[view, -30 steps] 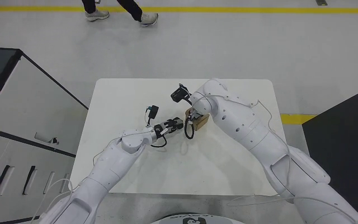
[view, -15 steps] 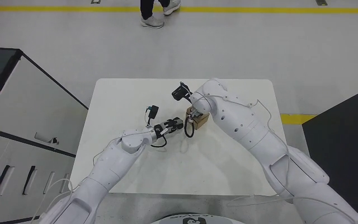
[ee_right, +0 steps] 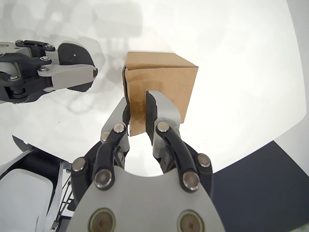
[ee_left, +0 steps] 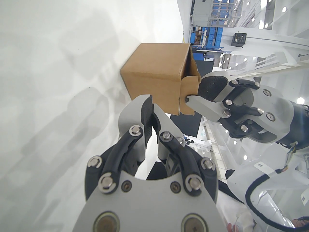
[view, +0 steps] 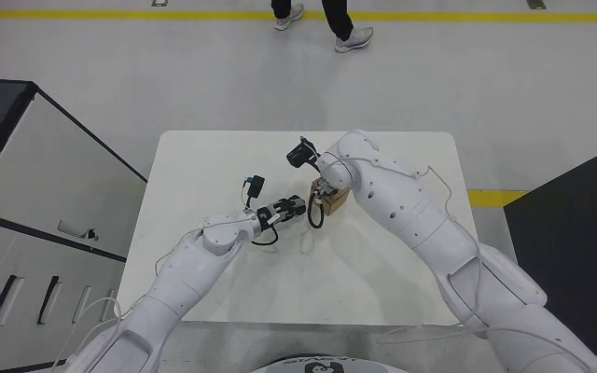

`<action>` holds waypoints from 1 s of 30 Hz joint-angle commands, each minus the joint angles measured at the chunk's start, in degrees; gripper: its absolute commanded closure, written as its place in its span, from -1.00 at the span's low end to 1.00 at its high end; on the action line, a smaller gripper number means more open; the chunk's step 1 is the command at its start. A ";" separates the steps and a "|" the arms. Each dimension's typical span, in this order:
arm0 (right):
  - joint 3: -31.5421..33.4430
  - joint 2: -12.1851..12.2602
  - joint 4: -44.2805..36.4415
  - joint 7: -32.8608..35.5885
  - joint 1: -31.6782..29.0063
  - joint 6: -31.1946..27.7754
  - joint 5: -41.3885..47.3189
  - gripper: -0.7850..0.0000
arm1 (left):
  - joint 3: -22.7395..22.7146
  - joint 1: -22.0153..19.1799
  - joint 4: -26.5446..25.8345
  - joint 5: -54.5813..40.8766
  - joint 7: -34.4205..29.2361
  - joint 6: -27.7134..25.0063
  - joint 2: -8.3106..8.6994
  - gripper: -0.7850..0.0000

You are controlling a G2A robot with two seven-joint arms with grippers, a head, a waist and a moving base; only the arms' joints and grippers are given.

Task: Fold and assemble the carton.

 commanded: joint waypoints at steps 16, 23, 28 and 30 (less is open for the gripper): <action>0.66 -0.89 3.03 -0.84 0.18 -0.25 1.17 0.71 | 0.00 0.00 0.00 0.00 0.00 0.00 0.00 1.00; 1.70 -1.14 4.83 -1.15 0.24 -0.26 3.11 0.45 | 0.00 0.00 0.00 0.00 0.00 0.00 0.00 1.00; 3.65 -1.01 6.15 -1.90 0.15 0.39 5.39 0.45 | 0.00 0.00 0.00 0.00 0.00 0.00 0.00 1.00; 4.39 -0.89 6.43 -2.28 0.07 0.63 5.93 0.47 | 0.00 0.00 0.00 0.00 0.00 0.00 0.00 1.00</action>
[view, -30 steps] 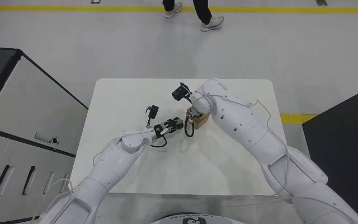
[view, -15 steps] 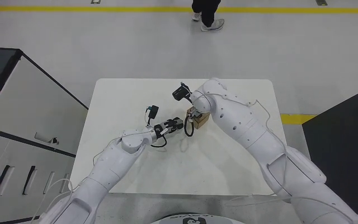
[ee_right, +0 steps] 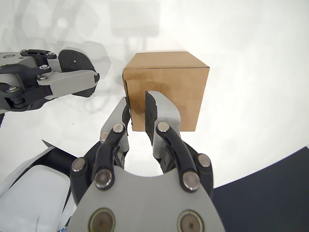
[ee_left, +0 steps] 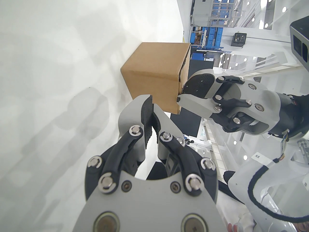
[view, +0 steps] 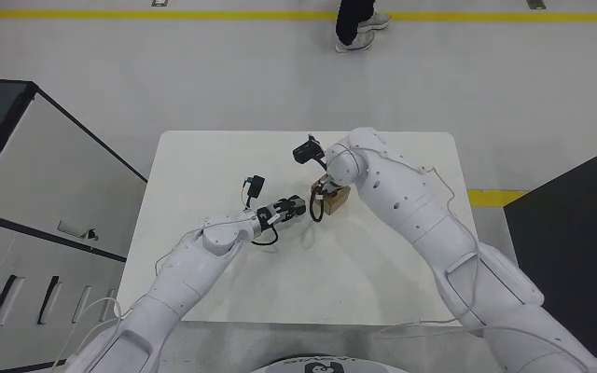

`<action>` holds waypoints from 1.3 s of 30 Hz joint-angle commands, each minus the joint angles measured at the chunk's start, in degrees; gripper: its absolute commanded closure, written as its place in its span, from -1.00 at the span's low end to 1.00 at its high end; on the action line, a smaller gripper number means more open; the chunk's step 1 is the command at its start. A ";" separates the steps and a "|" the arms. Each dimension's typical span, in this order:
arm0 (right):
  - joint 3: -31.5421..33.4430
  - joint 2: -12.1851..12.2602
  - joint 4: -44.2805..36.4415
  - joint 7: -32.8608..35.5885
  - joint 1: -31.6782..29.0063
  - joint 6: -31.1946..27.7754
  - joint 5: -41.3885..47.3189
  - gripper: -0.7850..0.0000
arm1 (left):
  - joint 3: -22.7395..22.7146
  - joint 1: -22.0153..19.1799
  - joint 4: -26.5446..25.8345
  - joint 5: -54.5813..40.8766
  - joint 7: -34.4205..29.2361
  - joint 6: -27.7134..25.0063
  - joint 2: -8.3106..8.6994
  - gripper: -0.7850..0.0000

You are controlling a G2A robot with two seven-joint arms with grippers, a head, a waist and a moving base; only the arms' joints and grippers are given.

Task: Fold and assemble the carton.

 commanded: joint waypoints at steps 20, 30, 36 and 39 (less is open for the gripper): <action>5.73 1.22 -0.39 -1.94 -1.45 1.64 3.79 1.00 | 0.00 0.00 0.00 0.00 0.00 0.00 0.00 -1.00; 9.98 1.85 1.07 -4.32 -2.29 2.45 9.34 1.00 | 0.00 0.00 0.00 0.00 0.00 0.00 0.00 -1.00; 11.19 1.83 4.20 -5.81 -2.17 2.01 13.04 1.00 | 0.00 0.00 0.00 0.00 0.00 0.00 0.00 -1.00; 10.80 1.68 5.43 -6.38 -1.98 1.86 13.51 1.00 | 0.00 0.00 0.00 0.00 0.00 0.00 0.00 -1.00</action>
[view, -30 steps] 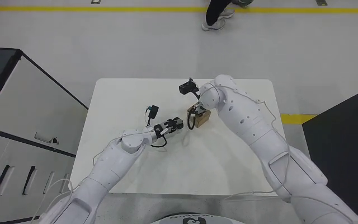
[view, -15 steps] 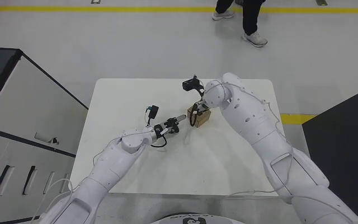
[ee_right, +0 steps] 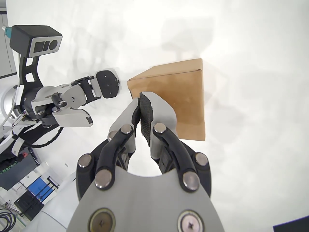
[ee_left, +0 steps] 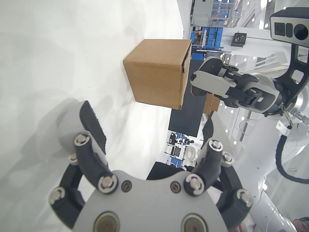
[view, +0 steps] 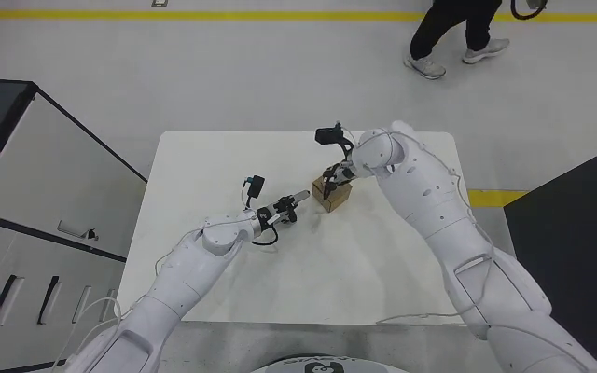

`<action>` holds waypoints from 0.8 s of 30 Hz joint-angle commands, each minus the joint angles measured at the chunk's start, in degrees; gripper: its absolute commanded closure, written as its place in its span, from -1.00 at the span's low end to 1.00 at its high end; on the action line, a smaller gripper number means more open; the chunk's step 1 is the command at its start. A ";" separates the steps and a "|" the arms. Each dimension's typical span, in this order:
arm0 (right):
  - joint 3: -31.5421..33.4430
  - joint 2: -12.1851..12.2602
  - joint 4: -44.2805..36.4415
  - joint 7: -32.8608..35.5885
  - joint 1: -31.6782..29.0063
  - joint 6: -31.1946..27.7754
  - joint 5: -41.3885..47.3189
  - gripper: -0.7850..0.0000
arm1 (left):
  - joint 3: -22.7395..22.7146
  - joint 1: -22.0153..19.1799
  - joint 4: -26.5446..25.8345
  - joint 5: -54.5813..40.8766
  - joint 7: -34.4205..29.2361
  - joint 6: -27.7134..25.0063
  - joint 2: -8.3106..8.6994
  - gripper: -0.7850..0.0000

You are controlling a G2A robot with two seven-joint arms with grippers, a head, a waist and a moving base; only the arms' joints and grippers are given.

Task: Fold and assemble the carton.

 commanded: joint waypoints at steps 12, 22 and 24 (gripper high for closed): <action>-2.22 -0.89 4.44 -1.49 1.42 -0.49 1.70 1.00 | 0.00 0.00 0.00 0.00 0.00 0.00 0.00 -1.00; -2.42 -0.97 4.10 -1.75 2.42 -0.50 2.30 1.00 | 0.00 0.00 0.00 0.00 0.00 0.00 0.00 -1.00; -2.17 -0.81 3.44 -1.80 2.41 -0.39 2.17 1.00 | 0.00 0.00 0.00 0.00 0.00 0.00 0.00 -1.00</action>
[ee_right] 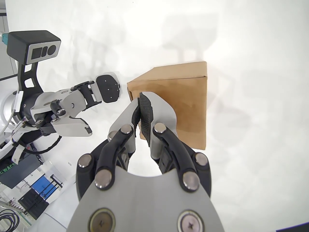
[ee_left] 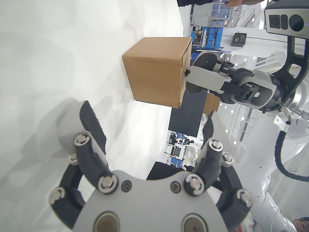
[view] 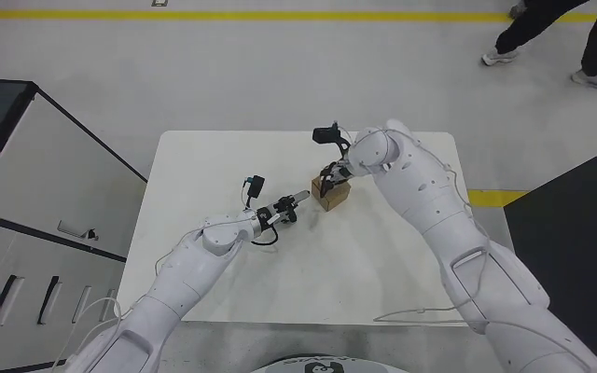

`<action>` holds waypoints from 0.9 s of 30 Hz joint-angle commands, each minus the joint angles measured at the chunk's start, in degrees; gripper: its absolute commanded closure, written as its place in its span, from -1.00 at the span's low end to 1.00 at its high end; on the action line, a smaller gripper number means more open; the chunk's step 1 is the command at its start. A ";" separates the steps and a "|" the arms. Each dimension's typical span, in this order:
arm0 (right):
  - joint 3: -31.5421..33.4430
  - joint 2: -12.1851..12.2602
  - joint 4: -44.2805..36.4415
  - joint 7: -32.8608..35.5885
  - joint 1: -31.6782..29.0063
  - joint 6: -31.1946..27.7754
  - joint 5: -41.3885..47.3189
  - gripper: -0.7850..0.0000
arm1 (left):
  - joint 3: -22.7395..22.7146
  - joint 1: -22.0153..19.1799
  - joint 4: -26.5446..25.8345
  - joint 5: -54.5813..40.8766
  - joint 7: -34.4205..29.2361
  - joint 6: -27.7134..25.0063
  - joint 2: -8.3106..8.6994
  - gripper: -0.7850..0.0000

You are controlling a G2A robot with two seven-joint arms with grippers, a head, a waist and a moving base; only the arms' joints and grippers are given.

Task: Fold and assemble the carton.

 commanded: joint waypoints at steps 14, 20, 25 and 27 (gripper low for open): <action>0.10 0.41 0.50 -0.14 -0.47 0.10 0.13 1.00 | 0.00 0.00 0.00 0.00 0.00 0.00 0.00 -1.00; -0.74 0.05 2.35 -0.38 0.17 -0.44 0.73 1.00 | 0.00 0.00 0.00 0.00 0.00 0.00 0.00 -1.00; -0.94 -0.08 3.34 -0.66 0.57 -0.69 1.26 1.00 | 0.00 0.00 0.00 0.00 0.00 0.00 0.00 -1.00; -0.65 0.00 3.24 -0.76 0.73 -0.73 1.56 1.00 | 0.00 0.00 0.00 0.00 0.00 0.00 0.00 -1.00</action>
